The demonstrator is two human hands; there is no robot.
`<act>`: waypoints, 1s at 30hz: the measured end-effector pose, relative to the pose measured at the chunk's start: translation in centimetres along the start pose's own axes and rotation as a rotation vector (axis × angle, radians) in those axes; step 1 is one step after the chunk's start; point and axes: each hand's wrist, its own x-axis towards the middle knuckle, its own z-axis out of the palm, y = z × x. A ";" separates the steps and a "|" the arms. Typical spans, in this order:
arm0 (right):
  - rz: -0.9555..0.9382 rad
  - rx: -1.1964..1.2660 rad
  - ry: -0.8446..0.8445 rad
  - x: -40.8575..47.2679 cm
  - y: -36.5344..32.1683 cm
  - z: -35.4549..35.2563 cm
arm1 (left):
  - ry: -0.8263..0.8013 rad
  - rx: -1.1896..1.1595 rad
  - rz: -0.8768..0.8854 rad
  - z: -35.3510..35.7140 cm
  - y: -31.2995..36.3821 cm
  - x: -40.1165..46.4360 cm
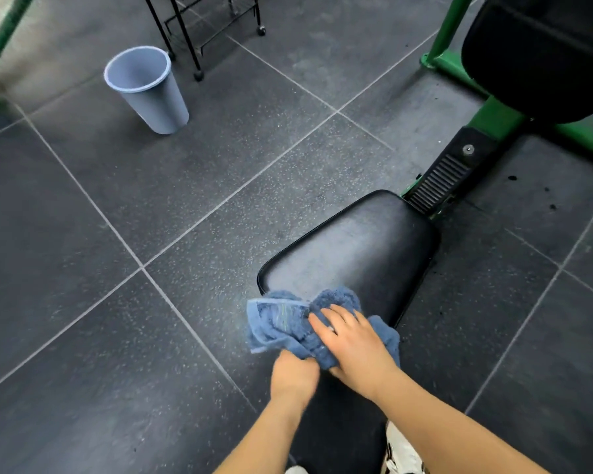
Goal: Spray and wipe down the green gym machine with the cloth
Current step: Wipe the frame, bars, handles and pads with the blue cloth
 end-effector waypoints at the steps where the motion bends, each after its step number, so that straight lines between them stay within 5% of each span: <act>1: -0.007 -0.018 -0.032 -0.9 0.4 -0.2 | -0.030 0.043 -0.006 0.4 0.3 -0.5; 10: 0.183 -0.161 -0.362 -4.8 2.5 -6.4 | -0.338 -0.124 -0.054 2.6 3.2 -5.3; 15: 0.378 -0.121 -0.271 -3.8 1.6 -13.7 | -0.252 -0.338 -0.058 -2.5 7.7 -8.5; 20: 0.490 0.118 -0.194 -3.2 0.4 -23.6 | -0.160 -0.317 0.086 -9.5 13.1 -12.3; 27: 0.565 0.267 0.161 -5.8 -0.5 -36.7 | -0.154 -0.415 0.315 -17.2 21.5 -20.9; 30: 0.608 0.292 0.317 -7.1 -0.7 -42.2 | -0.083 -0.284 0.459 -19.5 25.6 -24.2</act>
